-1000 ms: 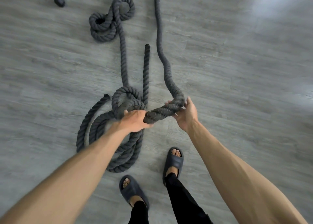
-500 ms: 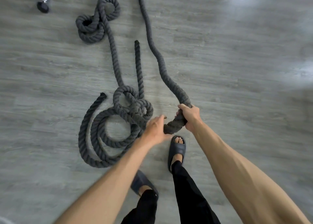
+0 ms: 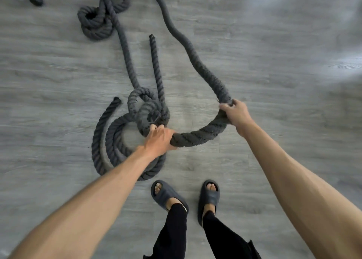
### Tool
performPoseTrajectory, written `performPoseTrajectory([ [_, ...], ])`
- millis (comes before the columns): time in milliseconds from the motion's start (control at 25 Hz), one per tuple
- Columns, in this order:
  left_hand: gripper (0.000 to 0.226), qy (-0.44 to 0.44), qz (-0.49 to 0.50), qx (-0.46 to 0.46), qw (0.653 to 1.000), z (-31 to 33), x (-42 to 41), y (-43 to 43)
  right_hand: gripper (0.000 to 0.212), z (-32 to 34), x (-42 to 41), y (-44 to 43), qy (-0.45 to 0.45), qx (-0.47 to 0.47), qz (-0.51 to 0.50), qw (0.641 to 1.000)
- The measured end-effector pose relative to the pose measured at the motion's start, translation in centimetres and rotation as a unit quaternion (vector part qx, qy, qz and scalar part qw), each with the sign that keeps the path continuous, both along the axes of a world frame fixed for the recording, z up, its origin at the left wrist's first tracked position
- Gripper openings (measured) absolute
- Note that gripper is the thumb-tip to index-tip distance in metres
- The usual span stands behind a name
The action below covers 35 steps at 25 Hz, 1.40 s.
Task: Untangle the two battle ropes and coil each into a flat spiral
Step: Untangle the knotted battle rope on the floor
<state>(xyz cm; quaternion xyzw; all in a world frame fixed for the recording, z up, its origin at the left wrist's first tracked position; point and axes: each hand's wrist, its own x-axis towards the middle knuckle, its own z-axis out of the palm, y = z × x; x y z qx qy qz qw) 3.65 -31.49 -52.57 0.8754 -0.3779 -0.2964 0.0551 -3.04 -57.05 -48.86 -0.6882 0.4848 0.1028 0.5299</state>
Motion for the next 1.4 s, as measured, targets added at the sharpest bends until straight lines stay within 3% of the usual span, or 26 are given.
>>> performPoseTrajectory([
  [80,0.03,-0.071,0.022,0.034,0.997,-0.3,-4.7,0.2,0.05,-0.7,-0.1,2.6,0.009,-0.235,0.133,0.963],
  [120,0.034,-0.093,0.032,0.053,0.994,-0.4,-6.9,-0.4,0.049,-0.5,0.3,4.7,-0.034,-0.243,0.19,0.951],
  [160,0.036,-0.095,0.054,0.063,0.992,-0.8,-8.7,-1.2,0.047,-0.6,0.9,6.7,-0.044,-0.195,0.253,0.947],
  [280,0.034,-0.082,0.062,0.086,0.991,-0.4,-13.1,-4.1,0.066,-2.8,2.4,12.1,0.097,-0.006,0.41,0.907],
  [360,0.039,-0.055,0.066,0.128,0.988,0.8,-15.9,-5.1,0.085,-3.6,2.8,14.9,0.15,0.148,0.368,0.906],
  [400,0.047,0.026,0.086,0.181,0.979,2.6,-17.5,-4.4,0.097,-4.0,2.9,16.1,0.159,0.2,0.323,0.911],
  [440,0.059,0.098,0.115,0.152,0.977,4.2,-18.8,-3.3,0.104,-4.5,2.7,17.2,0.157,0.227,0.289,0.917],
  [480,0.065,0.045,0.161,0.123,0.978,5.2,-19.9,-2.5,0.099,-5.2,2.6,17.9,0.151,0.237,0.256,0.925],
  [520,0.069,0.011,0.174,0.066,0.983,5.5,-20.8,-2.0,0.081,-5.8,2.4,18.3,0.14,0.246,0.224,0.933],
  [560,0.067,0.062,0.135,0.001,0.989,5.9,-21.6,-1.5,0.059,-6.0,2.1,18.4,0.131,0.252,0.208,0.936],
  [600,0.051,0.106,0.066,0.002,0.992,5.5,-22.2,-1.4,0.038,-5.9,1.6,18.2,0.131,0.248,0.218,0.935],
  [640,0.022,0.046,0.048,-0.055,0.996,3.8,-22.0,-2.4,0.027,-5.9,1.0,17.7,0.131,0.24,0.244,0.931],
  [680,0.016,-0.006,0.067,-0.121,0.99,2.7,-21.5,-3.2,0.024,-5.7,0.4,16.9,0.129,0.228,0.272,0.926],
  [720,0.028,-0.018,0.052,-0.166,0.985,1.2,-21.3,-2.5,0.028,-5.2,-0.2,16.0,0.124,0.219,0.297,0.921],
  [840,0.03,-0.037,0.009,-0.153,0.987,-1.9,-19.9,4.0,0.064,-4.6,-2.3,13.3,0.127,0.169,0.383,0.899],
  [880,0.03,-0.049,0.034,-0.155,0.986,-2.4,-18.5,6.2,0.065,-4.4,-3.3,12.8,0.126,0.166,0.399,0.893],
  [1000,0.032,-0.077,0.17,-0.115,0.976,-2.5,-11.6,9.1,0.032,-3.5,-7.2,12.6,0.11,0.197,0.437,0.871],
  [1040,0.041,-0.075,0.186,-0.092,0.975,-2.2,-9.4,8.6,0.033,-3.6,-8.7,12.6,0.107,0.188,0.474,0.854],
  [1160,0.099,-0.027,0.062,0.002,0.998,-2.3,-5.2,4.2,0.038,-3.6,-11.9,12.1,0.128,0.134,0.585,0.79],
  [1240,0.116,-0.023,-0.1,0.036,0.994,-2.5,-5.1,0.7,0.038,-3.5,-13.5,11.5,0.143,0.128,0.625,0.756],
  [1320,0.104,-0.05,-0.257,0.061,0.963,-2.8,-6.4,-1.7,0.046,-3.5,-14.8,10.8,0.154,0.1,0.666,0.723],
  [1400,0.079,-0.057,-0.316,0.063,0.945,-2.5,-7.5,-2.7,0.05,-4.1,-16.1,9.9,0.172,0.07,0.687,0.703],
])
